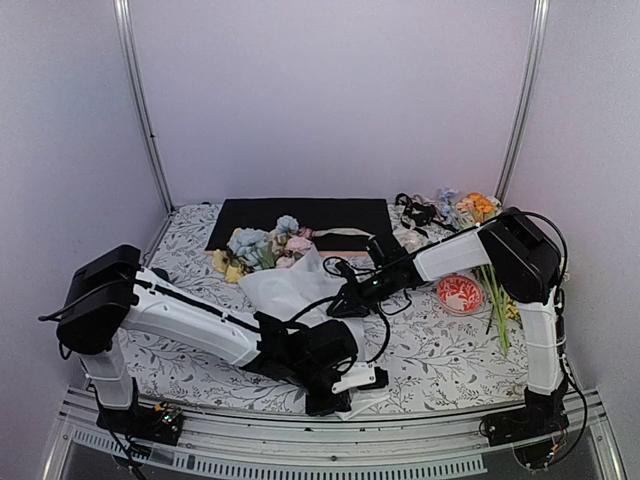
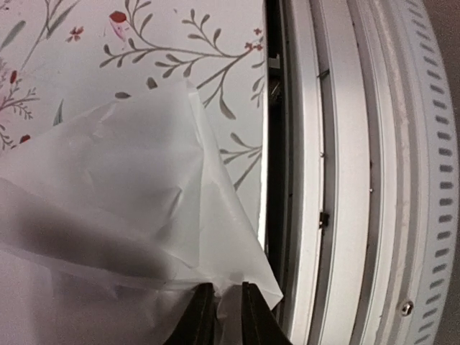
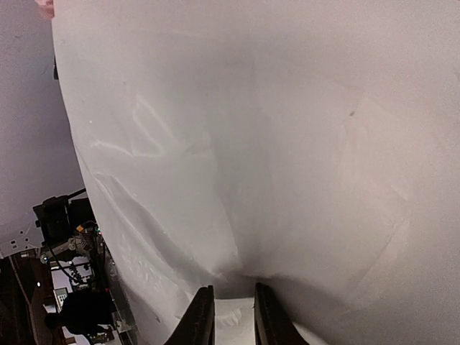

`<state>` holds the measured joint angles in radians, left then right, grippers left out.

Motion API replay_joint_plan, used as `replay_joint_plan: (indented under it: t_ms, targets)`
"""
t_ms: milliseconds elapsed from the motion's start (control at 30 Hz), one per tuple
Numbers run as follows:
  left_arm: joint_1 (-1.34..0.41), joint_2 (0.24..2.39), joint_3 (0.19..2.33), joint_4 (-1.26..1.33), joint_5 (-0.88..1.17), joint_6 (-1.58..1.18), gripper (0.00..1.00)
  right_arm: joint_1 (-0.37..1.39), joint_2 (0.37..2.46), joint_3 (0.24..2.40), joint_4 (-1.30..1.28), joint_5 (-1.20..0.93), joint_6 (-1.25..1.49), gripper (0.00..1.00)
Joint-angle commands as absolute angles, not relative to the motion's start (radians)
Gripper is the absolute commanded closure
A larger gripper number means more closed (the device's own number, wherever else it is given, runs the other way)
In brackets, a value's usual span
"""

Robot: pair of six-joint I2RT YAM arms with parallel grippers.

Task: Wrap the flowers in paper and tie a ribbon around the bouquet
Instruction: Press the fold line on the folded bouquet.

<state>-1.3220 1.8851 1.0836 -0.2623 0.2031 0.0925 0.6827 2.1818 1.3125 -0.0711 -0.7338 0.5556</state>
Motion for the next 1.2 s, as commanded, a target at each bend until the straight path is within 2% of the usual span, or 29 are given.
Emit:
replay_joint_plan:
  t_ms: [0,167,233,400,533,600,700,867,1167]
  targets:
    - [-1.366,1.933,1.110,-0.257,0.302,0.132,0.82,0.677,2.240,1.304,-0.096,-0.617,0.547,0.78]
    - [-1.376,1.905,1.124,-0.256,0.331,0.137,0.66,0.677,2.244,1.304,-0.090,-0.599,0.562,0.78]
    - [-1.375,1.879,1.131,-0.260,0.331,0.150,0.63,0.678,2.250,1.303,-0.084,-0.596,0.570,0.78]
    - [-1.356,1.752,1.129,-0.209,0.354,0.157,0.64,0.678,2.248,1.301,-0.080,-0.591,0.582,0.78]
    - [-1.238,1.690,1.039,-0.128,0.343,0.072,0.69,0.678,2.240,1.302,-0.080,-0.586,0.587,0.77]
    - [-1.174,1.687,1.009,-0.115,0.263,0.024,0.70,0.678,2.239,1.305,-0.079,-0.591,0.587,0.77]
    - [-1.112,1.738,1.008,-0.126,0.125,-0.007,0.67,0.678,2.238,1.308,-0.073,-0.607,0.588,0.77]
    - [-1.132,1.904,1.097,-0.117,0.135,0.008,0.64,0.681,2.232,1.327,-0.071,-0.620,0.592,0.77]
    - [-1.219,2.044,1.186,-0.162,0.100,0.068,0.58,0.693,2.219,1.329,-0.051,-0.628,0.625,0.77]
